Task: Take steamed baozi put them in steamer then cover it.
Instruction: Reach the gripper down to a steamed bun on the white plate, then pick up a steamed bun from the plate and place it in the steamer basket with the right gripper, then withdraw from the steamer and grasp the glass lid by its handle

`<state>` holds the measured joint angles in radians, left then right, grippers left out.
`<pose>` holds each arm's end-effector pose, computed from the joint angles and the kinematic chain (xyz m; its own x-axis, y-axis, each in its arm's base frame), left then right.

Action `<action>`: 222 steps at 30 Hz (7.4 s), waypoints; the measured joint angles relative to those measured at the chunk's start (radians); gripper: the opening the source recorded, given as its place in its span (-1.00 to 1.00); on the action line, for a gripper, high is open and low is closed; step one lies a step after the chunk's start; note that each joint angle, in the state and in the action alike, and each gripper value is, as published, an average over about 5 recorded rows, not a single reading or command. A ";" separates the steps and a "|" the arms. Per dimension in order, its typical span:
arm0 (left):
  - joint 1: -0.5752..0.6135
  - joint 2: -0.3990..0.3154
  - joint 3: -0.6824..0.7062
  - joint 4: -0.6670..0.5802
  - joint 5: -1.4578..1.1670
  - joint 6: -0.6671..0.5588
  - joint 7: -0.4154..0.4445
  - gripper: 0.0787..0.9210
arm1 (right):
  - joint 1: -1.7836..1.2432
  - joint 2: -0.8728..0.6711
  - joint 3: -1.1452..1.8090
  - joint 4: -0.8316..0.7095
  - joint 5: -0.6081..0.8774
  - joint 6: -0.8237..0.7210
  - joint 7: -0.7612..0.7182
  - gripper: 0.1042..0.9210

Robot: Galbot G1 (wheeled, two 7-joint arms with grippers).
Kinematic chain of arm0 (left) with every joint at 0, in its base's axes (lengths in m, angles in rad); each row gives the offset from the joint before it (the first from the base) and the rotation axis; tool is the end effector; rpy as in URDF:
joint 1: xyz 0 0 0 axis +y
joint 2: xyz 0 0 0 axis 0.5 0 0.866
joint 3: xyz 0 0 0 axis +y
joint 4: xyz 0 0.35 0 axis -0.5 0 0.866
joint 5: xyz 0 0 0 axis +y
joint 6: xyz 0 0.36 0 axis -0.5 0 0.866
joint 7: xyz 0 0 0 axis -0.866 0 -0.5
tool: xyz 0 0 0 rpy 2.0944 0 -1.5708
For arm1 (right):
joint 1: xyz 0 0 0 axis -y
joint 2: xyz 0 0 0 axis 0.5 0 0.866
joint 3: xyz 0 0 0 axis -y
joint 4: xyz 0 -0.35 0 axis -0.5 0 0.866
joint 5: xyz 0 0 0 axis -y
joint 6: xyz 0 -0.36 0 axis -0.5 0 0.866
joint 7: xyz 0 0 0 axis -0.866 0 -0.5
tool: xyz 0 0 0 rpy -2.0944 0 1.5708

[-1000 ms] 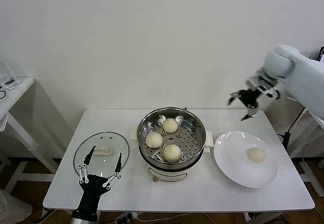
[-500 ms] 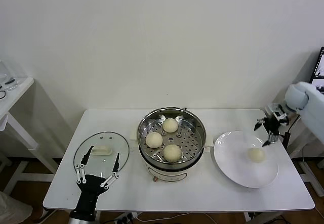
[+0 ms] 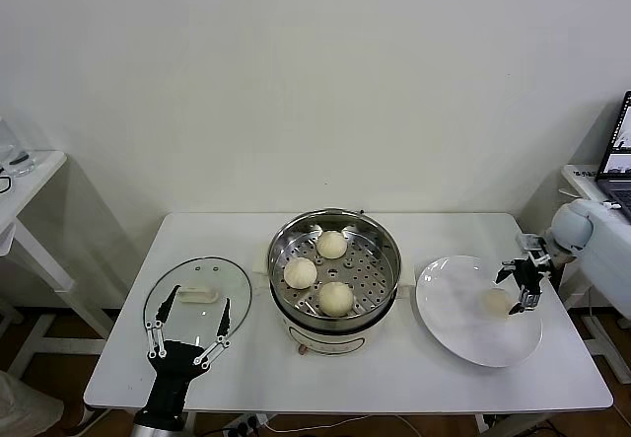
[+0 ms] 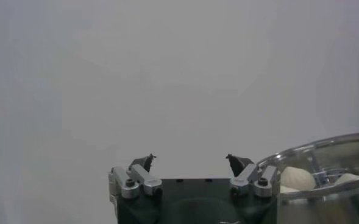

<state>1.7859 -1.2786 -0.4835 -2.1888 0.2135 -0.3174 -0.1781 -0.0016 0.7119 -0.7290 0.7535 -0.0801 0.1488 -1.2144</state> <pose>0.1233 0.0295 -0.3000 -0.9650 0.1537 -0.2126 0.0701 0.9321 0.3555 0.5381 -0.3109 -0.2228 -0.0674 -0.1250 0.9899 -0.9976 0.0256 -0.0647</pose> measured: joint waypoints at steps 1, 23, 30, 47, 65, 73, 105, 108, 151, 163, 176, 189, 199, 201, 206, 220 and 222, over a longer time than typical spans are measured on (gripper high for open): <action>-0.001 0.000 0.000 0.000 0.000 0.001 0.000 0.77 | -0.003 0.002 0.003 -0.003 -0.002 0.000 0.003 0.76; -0.011 0.001 0.009 0.007 0.001 0.004 -0.003 0.77 | 0.027 -0.017 -0.023 0.066 0.023 -0.023 -0.003 0.39; -0.017 0.007 0.015 0.005 0.001 0.006 -0.003 0.77 | 0.214 -0.001 -0.159 0.156 0.126 -0.052 -0.085 0.39; -0.031 0.023 0.025 0.005 -0.001 0.007 -0.009 0.77 | 0.663 0.191 -0.558 0.418 0.478 -0.207 -0.136 0.37; -0.033 0.016 0.019 0.000 -0.001 0.010 -0.011 0.77 | 0.672 0.377 -0.696 0.455 0.499 -0.266 -0.048 0.36; -0.033 0.016 0.016 0.003 -0.001 0.007 -0.012 0.77 | 0.632 0.398 -0.707 0.440 0.468 -0.274 -0.028 0.37; -0.065 0.021 0.005 0.030 0.039 0.021 -0.038 0.77 | 0.570 0.267 -0.539 0.540 0.467 -0.218 0.094 0.76; -0.081 0.027 0.002 0.039 0.055 0.032 -0.048 0.77 | 0.541 0.219 -0.492 0.568 0.495 -0.176 0.210 0.76; -0.300 0.109 -0.085 0.435 0.732 0.129 -0.106 0.77 | -1.072 0.283 1.094 0.800 0.457 0.186 1.438 0.76; -0.356 0.103 -0.073 0.572 0.898 0.121 -0.115 0.77 | -1.217 0.365 1.180 0.826 0.422 0.200 1.427 0.76; -0.462 0.077 -0.053 0.709 1.016 0.111 -0.153 0.77 | -1.270 0.394 1.202 0.823 0.395 0.208 1.416 0.76; -0.557 0.060 -0.045 0.816 1.079 0.120 -0.178 0.77 | -1.291 0.397 1.212 0.831 0.375 0.213 1.409 0.76; -0.608 0.045 -0.034 0.865 1.092 0.133 -0.181 0.77 | -1.300 0.401 1.214 0.827 0.361 0.220 1.400 0.76; -0.616 0.044 -0.032 0.874 1.092 0.136 -0.182 0.77 | -1.302 0.400 1.214 0.826 0.358 0.222 1.398 0.76; -0.631 0.042 -0.027 0.891 1.092 0.141 -0.184 0.77 | -1.302 0.400 1.214 0.823 0.352 0.226 1.395 0.76; -0.645 0.036 -0.017 0.901 1.082 0.153 -0.167 0.25 | -1.299 0.407 1.215 0.822 0.337 0.229 1.395 0.76; -0.649 0.034 -0.014 0.899 1.080 0.157 -0.162 0.11 | -1.298 0.408 1.215 0.822 0.336 0.229 1.395 0.76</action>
<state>1.1368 -1.2444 -0.4977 -1.2901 1.2938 -0.1607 -0.3401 -1.2993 1.1197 0.4859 1.5758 0.2554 0.3778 0.1806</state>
